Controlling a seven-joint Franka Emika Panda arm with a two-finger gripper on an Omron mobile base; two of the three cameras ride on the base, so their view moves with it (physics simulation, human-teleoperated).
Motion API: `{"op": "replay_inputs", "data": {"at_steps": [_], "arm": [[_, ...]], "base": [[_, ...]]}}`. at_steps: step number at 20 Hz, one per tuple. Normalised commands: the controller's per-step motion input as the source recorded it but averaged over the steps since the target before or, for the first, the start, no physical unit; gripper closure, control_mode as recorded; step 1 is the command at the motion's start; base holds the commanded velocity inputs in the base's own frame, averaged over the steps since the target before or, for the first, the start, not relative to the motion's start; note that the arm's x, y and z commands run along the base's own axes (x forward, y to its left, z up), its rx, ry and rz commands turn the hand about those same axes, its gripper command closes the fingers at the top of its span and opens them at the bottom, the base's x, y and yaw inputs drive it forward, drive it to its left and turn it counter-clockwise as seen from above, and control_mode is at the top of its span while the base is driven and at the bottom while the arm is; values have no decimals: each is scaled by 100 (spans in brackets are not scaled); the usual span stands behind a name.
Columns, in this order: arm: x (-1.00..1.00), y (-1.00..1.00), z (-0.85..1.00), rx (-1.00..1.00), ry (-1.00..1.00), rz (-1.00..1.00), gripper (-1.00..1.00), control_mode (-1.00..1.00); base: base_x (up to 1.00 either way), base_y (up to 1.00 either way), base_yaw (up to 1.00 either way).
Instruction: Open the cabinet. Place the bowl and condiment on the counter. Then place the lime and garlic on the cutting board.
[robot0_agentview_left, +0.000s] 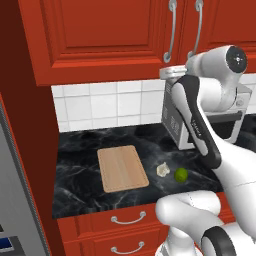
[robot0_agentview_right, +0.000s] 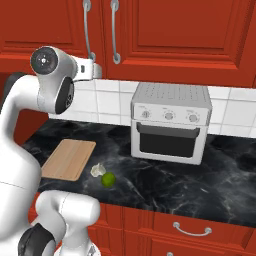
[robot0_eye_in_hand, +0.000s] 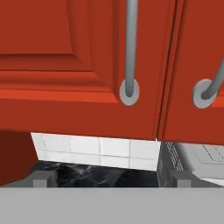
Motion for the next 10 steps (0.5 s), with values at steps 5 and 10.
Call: {"op": "replay_inputs", "data": {"at_steps": [5, 10], "arm": [[14, 1, 32, 1, -16, -2, -100, -100], [27, 0, 24, 1, -11, -3, -100, -100]], "base": [[0, 0, 0], [0, 0, 0]]}}
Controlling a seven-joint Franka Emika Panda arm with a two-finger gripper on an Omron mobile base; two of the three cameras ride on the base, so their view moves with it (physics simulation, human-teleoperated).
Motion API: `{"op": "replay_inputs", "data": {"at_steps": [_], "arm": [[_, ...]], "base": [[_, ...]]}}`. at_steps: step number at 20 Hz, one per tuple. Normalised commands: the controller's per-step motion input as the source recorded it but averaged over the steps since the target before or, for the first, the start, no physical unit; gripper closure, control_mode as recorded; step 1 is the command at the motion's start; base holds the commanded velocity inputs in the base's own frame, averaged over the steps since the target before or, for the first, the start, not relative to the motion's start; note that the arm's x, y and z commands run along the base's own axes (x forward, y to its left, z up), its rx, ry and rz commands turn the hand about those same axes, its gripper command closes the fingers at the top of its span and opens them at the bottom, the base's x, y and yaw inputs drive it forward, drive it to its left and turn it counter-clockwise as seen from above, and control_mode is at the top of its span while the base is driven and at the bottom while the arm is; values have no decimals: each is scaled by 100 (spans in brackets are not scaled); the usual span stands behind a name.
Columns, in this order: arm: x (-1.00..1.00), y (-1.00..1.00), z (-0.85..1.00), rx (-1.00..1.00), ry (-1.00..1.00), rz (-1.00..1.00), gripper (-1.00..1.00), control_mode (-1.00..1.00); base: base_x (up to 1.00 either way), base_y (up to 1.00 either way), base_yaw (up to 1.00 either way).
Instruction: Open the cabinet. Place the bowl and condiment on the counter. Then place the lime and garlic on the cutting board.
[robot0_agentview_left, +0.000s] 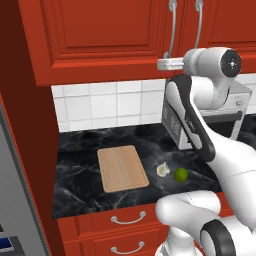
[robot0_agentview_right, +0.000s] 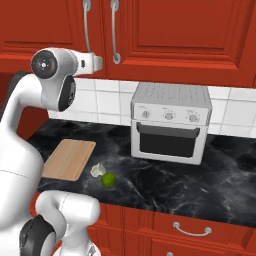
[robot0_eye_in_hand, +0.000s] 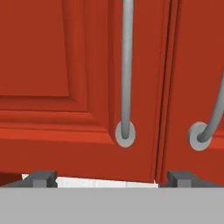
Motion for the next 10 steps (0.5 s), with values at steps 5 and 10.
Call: {"op": "replay_inputs", "data": {"at_steps": [5, 10], "arm": [[38, 0, 19, 1, -5, -2, -100, -100], [40, 0, 21, 2, -3, -2, -100, -100]], "base": [[0, 0, 0], [0, 0, 0]]}}
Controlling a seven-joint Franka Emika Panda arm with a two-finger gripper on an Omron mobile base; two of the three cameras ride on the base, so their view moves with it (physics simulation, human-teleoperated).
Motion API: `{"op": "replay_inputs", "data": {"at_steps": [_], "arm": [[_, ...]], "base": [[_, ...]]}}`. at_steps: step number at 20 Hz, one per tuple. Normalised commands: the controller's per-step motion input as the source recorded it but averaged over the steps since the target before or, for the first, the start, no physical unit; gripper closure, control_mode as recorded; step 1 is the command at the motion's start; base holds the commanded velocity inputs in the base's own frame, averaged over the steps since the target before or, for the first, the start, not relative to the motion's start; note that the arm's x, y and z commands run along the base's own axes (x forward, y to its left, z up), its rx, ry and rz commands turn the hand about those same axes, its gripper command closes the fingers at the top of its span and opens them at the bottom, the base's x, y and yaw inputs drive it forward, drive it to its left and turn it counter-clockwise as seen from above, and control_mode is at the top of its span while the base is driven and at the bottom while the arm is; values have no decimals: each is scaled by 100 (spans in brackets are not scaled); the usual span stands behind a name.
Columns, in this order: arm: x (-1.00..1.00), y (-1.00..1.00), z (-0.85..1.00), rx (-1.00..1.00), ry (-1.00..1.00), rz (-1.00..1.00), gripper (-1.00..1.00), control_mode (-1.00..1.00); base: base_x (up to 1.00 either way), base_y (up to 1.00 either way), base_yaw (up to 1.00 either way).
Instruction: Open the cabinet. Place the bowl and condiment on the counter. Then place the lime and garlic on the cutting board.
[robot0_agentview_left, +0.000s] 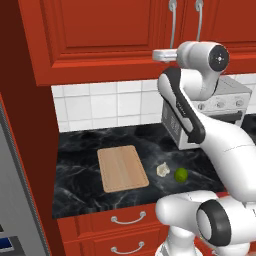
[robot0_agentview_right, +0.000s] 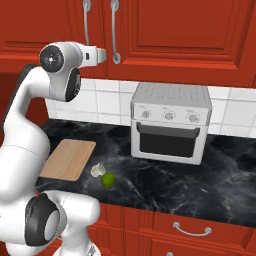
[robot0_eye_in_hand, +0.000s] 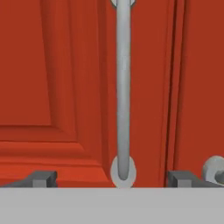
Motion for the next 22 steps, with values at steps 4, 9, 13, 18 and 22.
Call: {"op": "replay_inputs", "data": {"at_steps": [4, 9, 13, 18, 22], "arm": [[39, 0, 18, 2, -2, -2, -100, -100], [43, 0, 7, 0, 0, -2, -100, -100], [42, -3, 4, 1, 0, 0, -100, -100], [36, -6, 0, 1, 0, 0, -100, -100], [29, -19, 0, 2, 0, 0, -100, -100]], "base": [[0, 0, 0], [0, 0, 0], [0, 0, 0], [0, 0, 0], [0, 0, 0]]}}
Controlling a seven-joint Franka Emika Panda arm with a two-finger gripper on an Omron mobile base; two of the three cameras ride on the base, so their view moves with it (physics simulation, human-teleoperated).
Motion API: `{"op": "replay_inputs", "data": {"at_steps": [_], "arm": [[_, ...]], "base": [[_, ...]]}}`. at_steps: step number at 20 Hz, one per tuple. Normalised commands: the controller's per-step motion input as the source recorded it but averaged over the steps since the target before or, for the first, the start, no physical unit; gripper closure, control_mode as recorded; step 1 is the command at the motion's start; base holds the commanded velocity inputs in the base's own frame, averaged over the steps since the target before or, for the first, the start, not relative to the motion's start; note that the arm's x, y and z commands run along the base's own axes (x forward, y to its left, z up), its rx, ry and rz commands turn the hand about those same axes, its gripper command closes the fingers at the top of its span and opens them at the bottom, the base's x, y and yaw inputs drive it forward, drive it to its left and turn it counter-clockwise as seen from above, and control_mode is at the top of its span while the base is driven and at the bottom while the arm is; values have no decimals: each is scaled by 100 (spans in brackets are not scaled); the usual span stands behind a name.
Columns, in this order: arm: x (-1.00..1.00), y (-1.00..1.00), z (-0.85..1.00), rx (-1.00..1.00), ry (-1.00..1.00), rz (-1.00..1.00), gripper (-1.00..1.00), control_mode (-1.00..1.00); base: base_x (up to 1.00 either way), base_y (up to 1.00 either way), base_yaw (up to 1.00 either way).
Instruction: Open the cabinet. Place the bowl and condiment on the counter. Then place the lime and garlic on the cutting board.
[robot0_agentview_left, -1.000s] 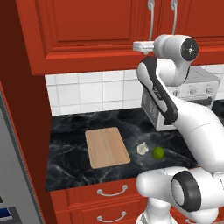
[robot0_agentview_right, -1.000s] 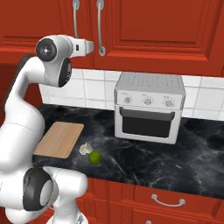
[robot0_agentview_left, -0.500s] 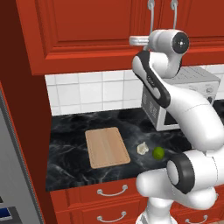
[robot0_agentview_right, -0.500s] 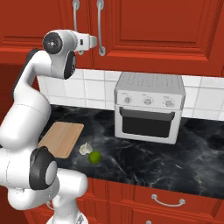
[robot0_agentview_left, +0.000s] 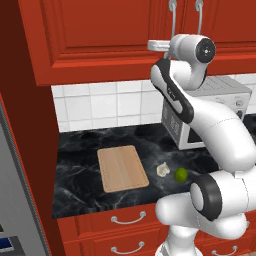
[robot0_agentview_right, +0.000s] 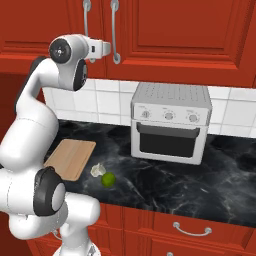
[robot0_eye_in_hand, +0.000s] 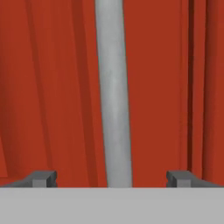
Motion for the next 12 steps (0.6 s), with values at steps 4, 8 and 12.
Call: {"op": "replay_inputs", "data": {"at_steps": [4, 8, 12], "arm": [[-1, -3, 1, -1, 0, 0, -100, -100], [0, -11, 13, 0, -1, 0, -100, -100], [1, -18, 12, 0, 0, -2, -100, -100]], "base": [[0, 0, 0], [0, 0, 0], [0, 0, 0]]}}
